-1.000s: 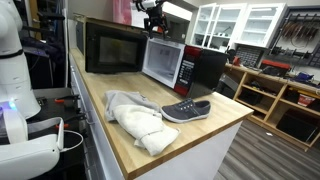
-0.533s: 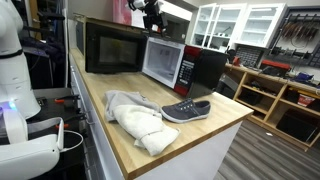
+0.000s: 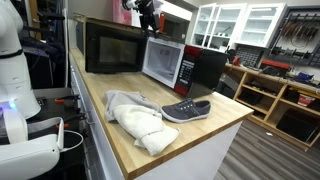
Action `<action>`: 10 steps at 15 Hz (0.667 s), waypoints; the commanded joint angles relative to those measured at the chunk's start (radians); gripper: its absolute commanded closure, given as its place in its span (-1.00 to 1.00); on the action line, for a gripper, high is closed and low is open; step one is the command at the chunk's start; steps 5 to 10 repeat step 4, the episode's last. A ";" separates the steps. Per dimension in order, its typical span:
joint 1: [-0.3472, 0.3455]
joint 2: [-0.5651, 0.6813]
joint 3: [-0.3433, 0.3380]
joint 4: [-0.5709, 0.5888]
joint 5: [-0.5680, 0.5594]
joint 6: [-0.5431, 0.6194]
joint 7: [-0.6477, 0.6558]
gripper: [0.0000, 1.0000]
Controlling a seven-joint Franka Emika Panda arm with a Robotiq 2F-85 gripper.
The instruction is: Open the microwave door
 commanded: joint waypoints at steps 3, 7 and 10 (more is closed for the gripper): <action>-0.002 0.002 0.002 0.002 0.010 -0.012 -0.001 -1.00; -0.002 0.003 0.002 0.002 0.010 -0.012 -0.001 -1.00; -0.002 0.003 0.002 0.002 0.010 -0.012 -0.001 -1.00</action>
